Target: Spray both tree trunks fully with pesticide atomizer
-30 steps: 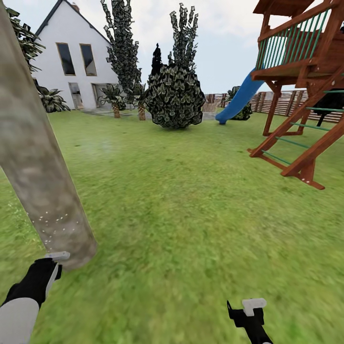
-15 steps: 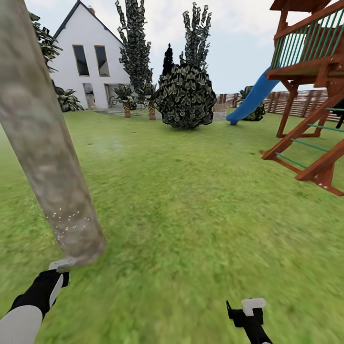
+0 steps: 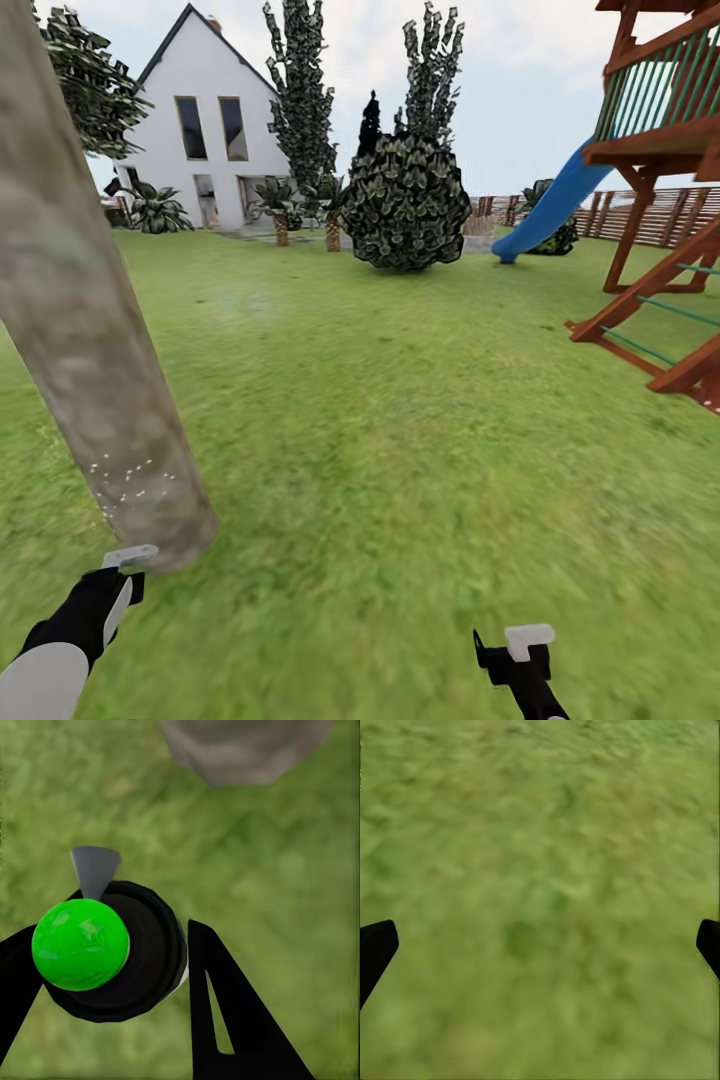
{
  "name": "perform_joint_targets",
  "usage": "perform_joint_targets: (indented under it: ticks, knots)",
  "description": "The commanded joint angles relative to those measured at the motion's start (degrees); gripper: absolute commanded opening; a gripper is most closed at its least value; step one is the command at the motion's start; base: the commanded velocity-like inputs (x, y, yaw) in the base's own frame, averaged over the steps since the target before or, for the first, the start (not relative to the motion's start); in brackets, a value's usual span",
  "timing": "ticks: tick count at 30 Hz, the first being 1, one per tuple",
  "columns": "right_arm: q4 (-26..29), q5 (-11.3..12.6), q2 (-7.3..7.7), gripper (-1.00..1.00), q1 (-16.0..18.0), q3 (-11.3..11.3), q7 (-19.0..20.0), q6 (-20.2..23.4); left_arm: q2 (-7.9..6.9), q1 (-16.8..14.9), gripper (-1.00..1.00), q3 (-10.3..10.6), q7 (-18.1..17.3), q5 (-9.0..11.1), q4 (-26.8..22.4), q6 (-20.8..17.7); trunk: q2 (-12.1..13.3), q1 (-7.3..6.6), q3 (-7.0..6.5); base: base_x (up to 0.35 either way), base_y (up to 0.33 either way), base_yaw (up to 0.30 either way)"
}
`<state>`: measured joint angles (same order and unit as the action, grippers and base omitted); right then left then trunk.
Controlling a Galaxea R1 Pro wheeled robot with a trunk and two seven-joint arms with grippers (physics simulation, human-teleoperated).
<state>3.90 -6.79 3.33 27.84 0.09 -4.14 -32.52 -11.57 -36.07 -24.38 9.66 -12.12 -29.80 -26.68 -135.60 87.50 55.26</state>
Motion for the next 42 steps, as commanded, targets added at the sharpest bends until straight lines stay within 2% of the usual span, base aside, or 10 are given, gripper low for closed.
perform_joint_targets:
  ticks: [1, 7, 11, 29, 42]
  knots:
    - [-0.03, -0.59, 0.01, 1.00, 0.02, 0.00, -0.43, -0.09, 0.05, -0.06, -1.00, -0.23, -0.16, -0.61, -0.08, -0.30, -0.02, 0.00, 0.05, 0.156, -0.237, 0.265]
    - [-0.03, -0.59, 0.01, 1.00, 0.02, 0.00, -0.44, -0.09, 0.05, -0.06, -1.00, -0.25, -0.16, -0.61, -0.08, -0.36, -0.02, 0.00, 0.05, 0.123, -0.247, 0.275]
    - [-0.03, -0.59, 0.01, 1.00, 0.02, 0.00, -0.43, -0.09, -0.03, -0.06, -1.00, -0.23, -0.25, 0.34, -0.08, -0.37, -0.02, 0.00, 0.05, 0.020, -0.271, 0.239]
    - [-0.03, -0.59, 0.01, 1.00, 0.02, 0.00, -0.43, -0.09, -0.01, -0.06, -1.00, -0.23, -0.25, 0.60, -0.17, -0.30, -0.02, 0.00, 0.05, 0.145, -0.253, 0.011]
    - [-0.03, -0.59, 0.01, 1.00, 0.02, 0.00, -0.43, -0.09, 0.05, -0.06, -1.00, -0.23, -0.25, 0.61, -0.08, -0.30, -0.02, 0.00, 0.05, 0.008, -0.271, 0.261]
